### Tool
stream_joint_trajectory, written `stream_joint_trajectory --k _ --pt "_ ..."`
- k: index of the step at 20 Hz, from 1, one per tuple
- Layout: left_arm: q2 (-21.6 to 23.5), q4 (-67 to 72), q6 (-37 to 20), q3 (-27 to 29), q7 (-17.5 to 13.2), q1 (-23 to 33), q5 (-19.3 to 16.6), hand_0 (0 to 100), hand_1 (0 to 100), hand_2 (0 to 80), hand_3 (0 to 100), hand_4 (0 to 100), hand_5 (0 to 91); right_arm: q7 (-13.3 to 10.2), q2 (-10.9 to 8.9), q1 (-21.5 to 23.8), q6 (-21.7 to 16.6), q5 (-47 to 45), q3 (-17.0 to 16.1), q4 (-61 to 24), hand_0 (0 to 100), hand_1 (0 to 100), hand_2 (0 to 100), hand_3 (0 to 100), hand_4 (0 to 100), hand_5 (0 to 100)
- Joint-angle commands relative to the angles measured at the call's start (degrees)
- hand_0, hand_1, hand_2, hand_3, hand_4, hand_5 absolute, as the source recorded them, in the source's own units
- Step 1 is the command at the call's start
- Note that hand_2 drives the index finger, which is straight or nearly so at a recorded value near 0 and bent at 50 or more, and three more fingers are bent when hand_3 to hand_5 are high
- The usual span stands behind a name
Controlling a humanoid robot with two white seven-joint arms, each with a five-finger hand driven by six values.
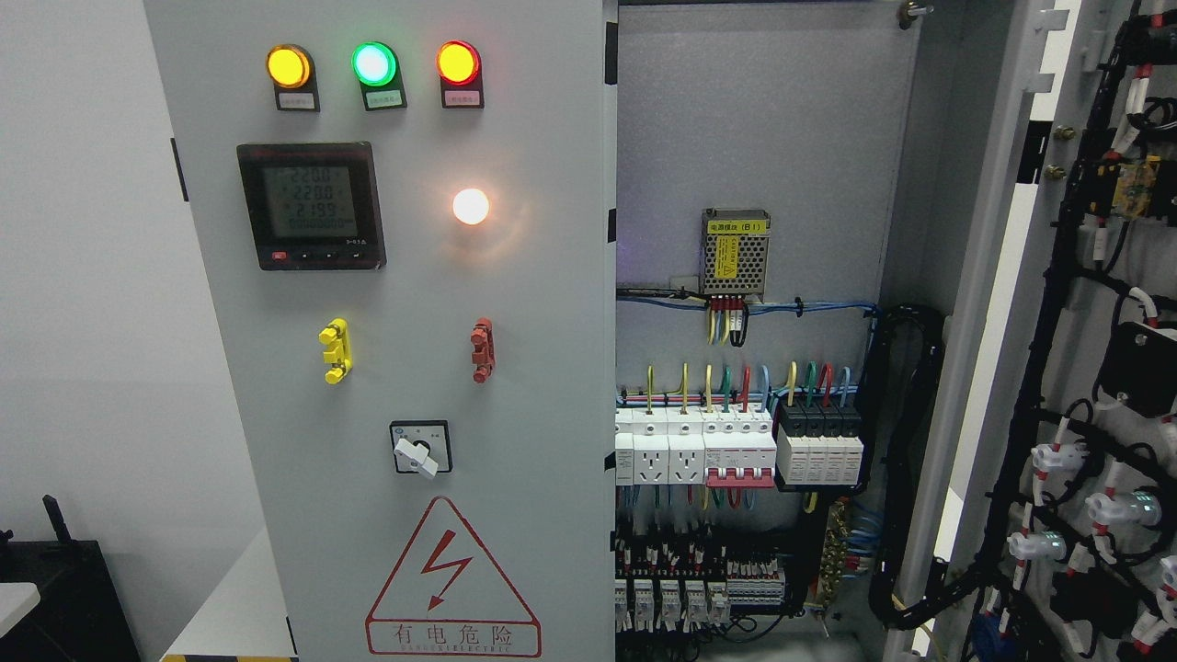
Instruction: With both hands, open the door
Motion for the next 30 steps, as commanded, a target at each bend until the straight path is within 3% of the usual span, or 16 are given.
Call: stream_joint_trajectory --k 1,6,12,18,25,30 --pt "0.01 -0.01 0.02 -0.01 -0.01 0.0 0.0 0 0 0.0 0 3 0.0 -0.04 4.39 -4.08 0.43 -0.1 -0.38 -0.01 0 0 0 0 0 0" --pt "0.01 -0.01 0.02 -0.01 -0.01 0.0 0.0 0 0 0.0 0 3 0.0 -0.04 4.74 -6.45 2.45 -0.1 -0.29 0.25 0 0 0 0 0 0" --pt "0.01 -0.01 0.02 -0.01 -0.01 0.0 0.0 0 0 0.0 0 3 0.0 -0.04 6.85 -10.05 5.09 -0.1 -0.29 0.16 0 0 0 0 0 0" --pt "0.01 -0.01 0.02 -0.01 -0.01 0.0 0.0 0 0 0.0 0 3 0.0 -0.04 7.03 -13.84 9.39 -0.1 0.15 0.86 0 0 0 0 0 0" --pt "0.01 -0.01 0.02 0.08 -0.01 0.0 0.0 0 0 0.0 0 3 0.0 -0.04 7.03 -17.09 11.59 -0.28 -0.02 3.15 0 0 0 0 0 0" --pt "0.01 -0.01 0.02 -0.01 -0.01 0.0 0.0 0 0 0.0 0 3 0.0 -0.04 8.17 -20.34 12.12 -0.28 -0.02 6.48 0 0 0 0 0 0"
